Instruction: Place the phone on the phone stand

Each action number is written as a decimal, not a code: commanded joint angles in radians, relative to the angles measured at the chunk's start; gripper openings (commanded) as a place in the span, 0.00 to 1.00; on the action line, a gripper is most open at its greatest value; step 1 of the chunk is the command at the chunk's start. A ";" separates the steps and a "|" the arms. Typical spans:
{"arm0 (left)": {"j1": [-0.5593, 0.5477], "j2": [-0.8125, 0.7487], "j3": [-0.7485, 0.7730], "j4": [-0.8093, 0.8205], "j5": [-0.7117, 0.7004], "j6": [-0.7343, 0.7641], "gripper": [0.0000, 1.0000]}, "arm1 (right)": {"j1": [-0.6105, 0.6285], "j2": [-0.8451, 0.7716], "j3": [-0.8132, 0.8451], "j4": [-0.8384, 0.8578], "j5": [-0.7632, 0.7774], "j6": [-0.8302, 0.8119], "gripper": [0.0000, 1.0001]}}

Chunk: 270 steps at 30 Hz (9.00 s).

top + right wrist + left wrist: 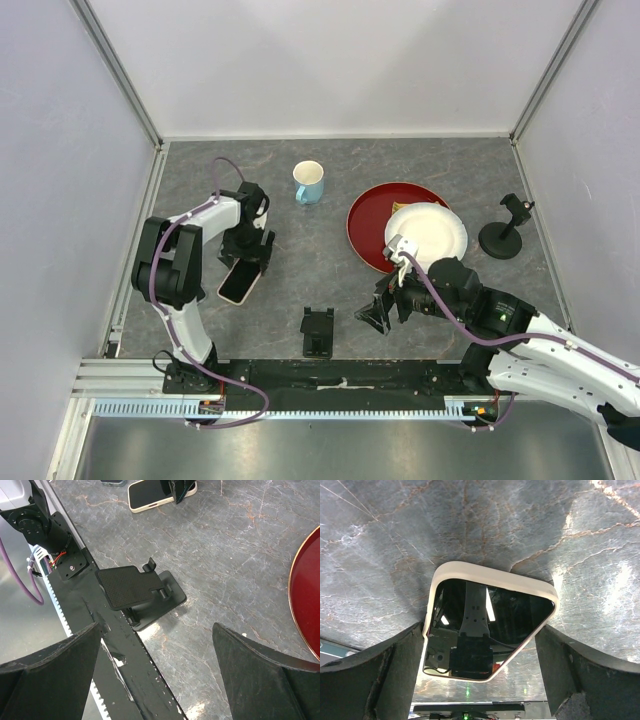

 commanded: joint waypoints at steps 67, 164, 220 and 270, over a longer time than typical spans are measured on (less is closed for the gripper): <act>-0.234 -0.460 -0.173 0.368 0.347 -0.058 0.02 | -0.229 0.901 0.354 0.501 -0.110 0.629 0.65; -0.319 -0.903 -0.367 0.650 0.215 -0.041 0.76 | -0.332 0.587 -0.016 0.740 0.064 0.893 0.00; -0.839 -0.800 -0.265 0.814 -0.013 0.422 0.02 | -0.510 0.069 0.104 0.123 -0.094 0.307 0.98; -0.458 -0.676 -0.223 1.095 1.140 -0.077 0.02 | -0.398 0.061 0.086 0.426 -0.689 0.023 0.00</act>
